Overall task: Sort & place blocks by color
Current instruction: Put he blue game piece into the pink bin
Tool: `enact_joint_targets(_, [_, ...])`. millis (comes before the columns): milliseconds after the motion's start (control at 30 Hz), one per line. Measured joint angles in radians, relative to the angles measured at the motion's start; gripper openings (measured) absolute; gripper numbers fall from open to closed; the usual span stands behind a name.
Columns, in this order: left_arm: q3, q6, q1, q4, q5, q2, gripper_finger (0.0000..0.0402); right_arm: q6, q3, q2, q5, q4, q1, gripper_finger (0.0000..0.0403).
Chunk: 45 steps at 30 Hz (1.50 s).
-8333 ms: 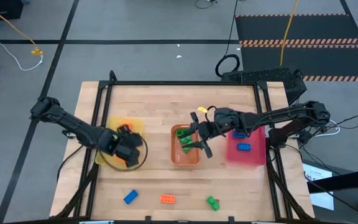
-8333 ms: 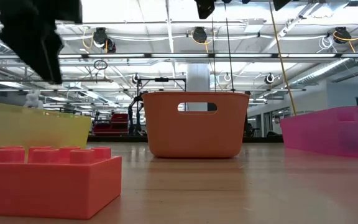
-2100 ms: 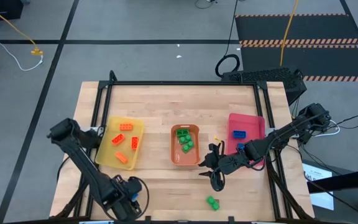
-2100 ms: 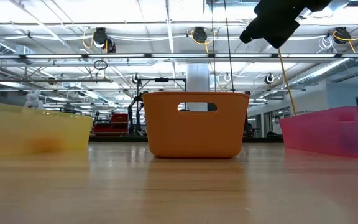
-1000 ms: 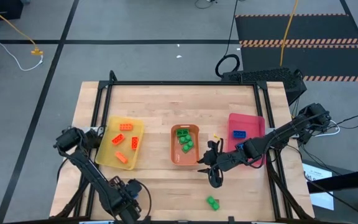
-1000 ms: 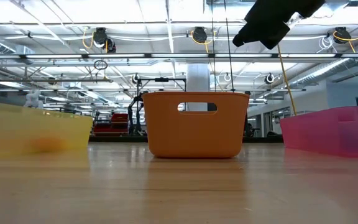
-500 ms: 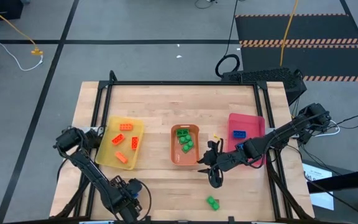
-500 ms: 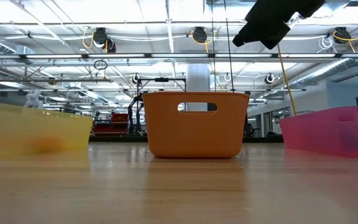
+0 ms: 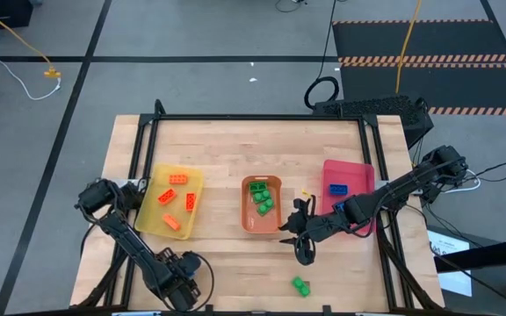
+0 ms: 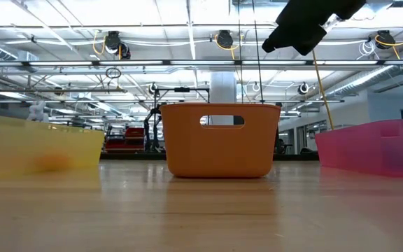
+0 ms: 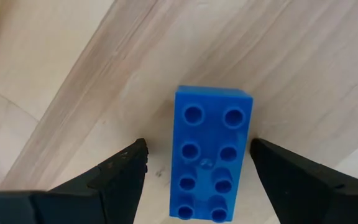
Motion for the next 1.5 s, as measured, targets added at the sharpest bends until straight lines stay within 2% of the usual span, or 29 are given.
enact_joint_targets(133, [0.000, 0.030, 0.012, 0.013, 0.000, 0.000, 0.0256, -0.017, 0.000, 0.000, 0.000, 0.000, -0.003, 0.0157])
enact_joint_targets(233, [0.008, 0.074, 0.029, 0.020, 0.004, 0.001, 0.0199, -0.026, 0.000, 0.000, 0.003, 0.002, -0.008, 0.0157])
enact_joint_targets(333, [0.024, 0.151, 0.053, 0.059, -0.044, 0.004, 0.0141, -0.035, 0.000, 0.000, 0.048, 0.030, -0.010, 0.0157])
enact_joint_targets(567, [0.145, 0.483, 0.143, 0.114, -0.130, 0.005, 0.0141, -0.144, 0.000, 0.000, 0.194, 0.159, -0.016, 0.0157])
enact_joint_targets(700, [0.252, 0.667, 0.203, 0.022, -0.297, 0.005, 0.0141, -0.264, 0.000, 0.000, 0.212, 0.260, 0.007, 0.0157])
enact_joint_targets(833, [0.339, 0.755, 0.255, -0.105, -0.459, 0.004, 0.0151, -0.364, 0.000, 0.000, 0.210, 0.324, 0.039, 0.0157])
enact_joint_targets(933, [0.378, 0.851, 0.292, -0.120, -0.507, 0.004, 0.0160, -0.476, 0.000, 0.000, 0.194, 0.329, 0.061, 0.0157])
enact_joint_targets(1033, [0.399, 0.936, 0.324, -0.099, -0.492, 0.004, 0.0152, -0.655, 0.000, 0.000, 0.151, 0.311, 0.070, 0.0157])
enact_joint_targets(1133, [0.414, 1.015, 0.363, -0.080, -0.419, 0.004, 0.0144, -0.785, 0.000, 0.000, 0.130, 0.306, 0.074, 0.0157])
enact_joint_targets(1333, [0.459, 1.172, 0.451, -0.040, -0.334, -0.013, 0.0158, -0.986, 0.000, 0.010, 0.213, 0.295, 0.058, 0.0157])
enact_joint_targets(1500, [0.460, 1.313, 0.532, 0.040, -0.203, -0.040, 0.0161, -1.087, 0.000, 0.028, 0.213, 0.243, 0.045, 0.0157])
